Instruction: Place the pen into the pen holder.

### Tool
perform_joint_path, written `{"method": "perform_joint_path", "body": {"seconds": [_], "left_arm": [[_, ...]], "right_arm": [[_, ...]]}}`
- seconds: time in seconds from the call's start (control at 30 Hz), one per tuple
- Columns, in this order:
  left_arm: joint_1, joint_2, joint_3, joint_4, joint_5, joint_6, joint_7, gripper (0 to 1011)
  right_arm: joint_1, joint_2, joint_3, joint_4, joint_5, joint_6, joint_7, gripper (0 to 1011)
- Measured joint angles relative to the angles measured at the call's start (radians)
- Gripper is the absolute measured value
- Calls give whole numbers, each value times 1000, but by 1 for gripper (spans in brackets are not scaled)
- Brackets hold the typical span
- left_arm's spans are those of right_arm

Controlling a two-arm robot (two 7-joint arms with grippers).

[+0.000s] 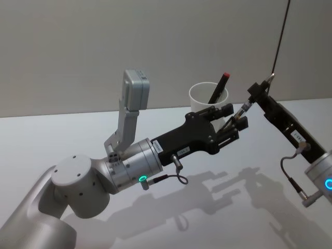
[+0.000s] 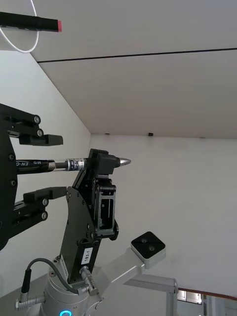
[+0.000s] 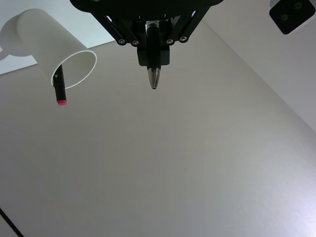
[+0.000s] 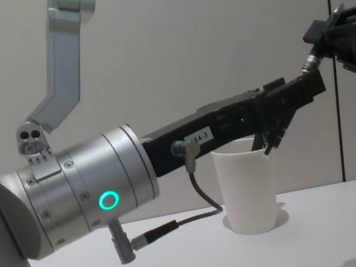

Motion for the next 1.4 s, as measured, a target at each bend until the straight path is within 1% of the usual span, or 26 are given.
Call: {"method": "perform_joint_path", "body": {"seconds": [0.07,0.1,0.2,0.3,0.33,0.37,0.4,0.43,0.47,0.5,0.57,0.77,0.9,0.93,1.07,1.1,1.2,1.27,1.3,1.4], "left_arm": [[0,0,0,0,0,0,0,524],[0,0,0,0,0,0,0,580],[0,0,0,0,0,0,0,667],[0,0,0,0,0,0,0,785],[0,0,0,0,0,0,0,801],[0,0,0,0,0,0,0,841],[0,0,0,0,0,0,0,841],[0,0,0,0,0,0,0,892],[0,0,0,0,0,0,0,902],[0,0,0,0,0,0,0,941],[0,0,0,0,0,0,0,986],[0,0,0,0,0,0,0,1001],[0,0,0,0,0,0,0,1001],[0,0,0,0,0,0,0,1001],[0,0,0,0,0,0,0,1001],[0,0,0,0,0,0,0,1001],[0,0,0,0,0,0,0,1001],[0,0,0,0,0,0,0,1001],[0,0,0,0,0,0,0,1001],[0,0,0,0,0,0,0,1001]], "right_arm": [[0,0,0,0,0,0,0,121],[0,0,0,0,0,0,0,122],[0,0,0,0,0,0,0,122],[0,0,0,0,0,0,1,121],[0,0,0,0,0,0,1,121],[0,0,0,0,0,0,1,122],[0,0,0,0,0,0,1,122],[0,0,0,0,0,0,1,121],[0,0,0,0,0,0,1,121],[0,0,0,0,0,0,1,121],[1,2,0,1,-1,0,2,122],[4,10,3,5,-15,-8,9,121],[6,22,7,10,-42,-18,17,121],[6,22,7,10,-42,-18,17,121],[8,41,16,16,-77,-33,21,122],[9,47,19,18,-92,-39,21,122],[11,56,24,22,-113,-50,20,122],[16,64,29,30,-137,-62,19,121],[21,69,31,37,-158,-71,19,121],[32,71,34,50,-189,-84,19,121]]}}
